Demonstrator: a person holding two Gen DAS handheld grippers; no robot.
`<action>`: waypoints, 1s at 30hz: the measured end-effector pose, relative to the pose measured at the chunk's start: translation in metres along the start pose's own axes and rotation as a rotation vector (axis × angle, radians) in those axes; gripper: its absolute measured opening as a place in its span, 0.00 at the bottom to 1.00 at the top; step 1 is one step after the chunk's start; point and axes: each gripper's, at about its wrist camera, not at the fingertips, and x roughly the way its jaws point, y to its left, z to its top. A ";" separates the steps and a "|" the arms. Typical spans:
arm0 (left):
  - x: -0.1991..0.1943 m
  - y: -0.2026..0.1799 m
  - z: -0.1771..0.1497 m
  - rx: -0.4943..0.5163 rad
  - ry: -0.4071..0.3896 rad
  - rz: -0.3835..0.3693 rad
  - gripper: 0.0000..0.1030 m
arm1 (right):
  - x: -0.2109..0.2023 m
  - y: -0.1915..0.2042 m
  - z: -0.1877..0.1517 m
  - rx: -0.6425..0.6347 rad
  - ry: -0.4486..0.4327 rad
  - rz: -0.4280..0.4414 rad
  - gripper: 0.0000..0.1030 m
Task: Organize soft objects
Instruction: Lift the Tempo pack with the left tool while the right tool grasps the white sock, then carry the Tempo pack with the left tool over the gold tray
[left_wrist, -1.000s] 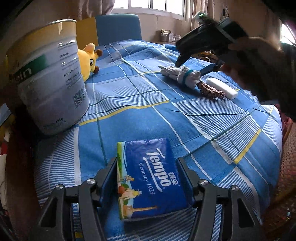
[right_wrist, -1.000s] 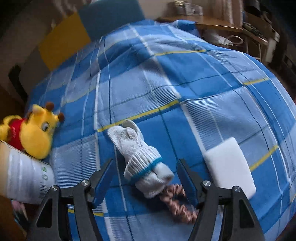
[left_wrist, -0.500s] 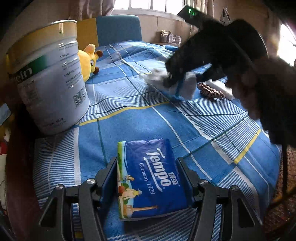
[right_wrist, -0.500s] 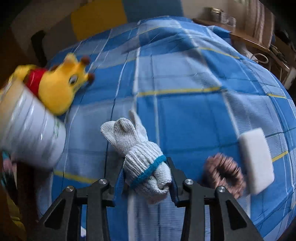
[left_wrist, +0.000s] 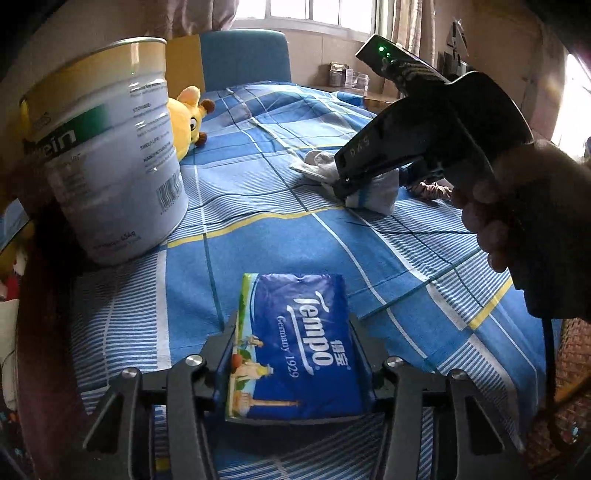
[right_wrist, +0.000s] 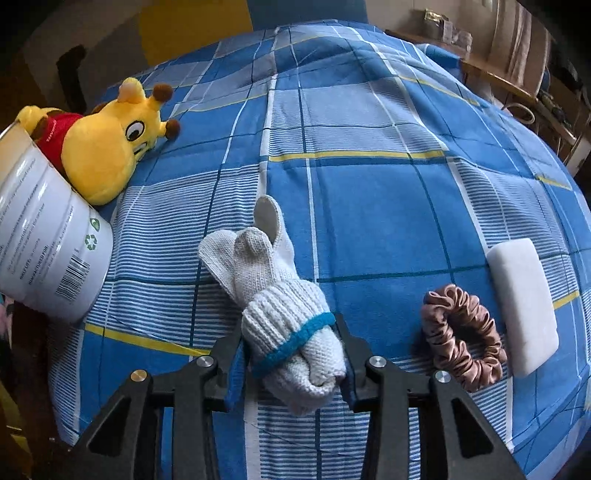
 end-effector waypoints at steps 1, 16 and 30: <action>0.000 0.000 0.000 -0.001 0.002 0.002 0.51 | 0.000 0.004 -0.001 -0.005 -0.001 -0.004 0.39; -0.045 0.008 0.012 -0.069 0.005 0.059 0.50 | 0.006 0.003 -0.001 -0.043 -0.009 0.003 0.42; -0.091 0.012 0.016 -0.104 -0.033 0.069 0.50 | 0.009 0.011 -0.004 -0.070 -0.015 -0.019 0.42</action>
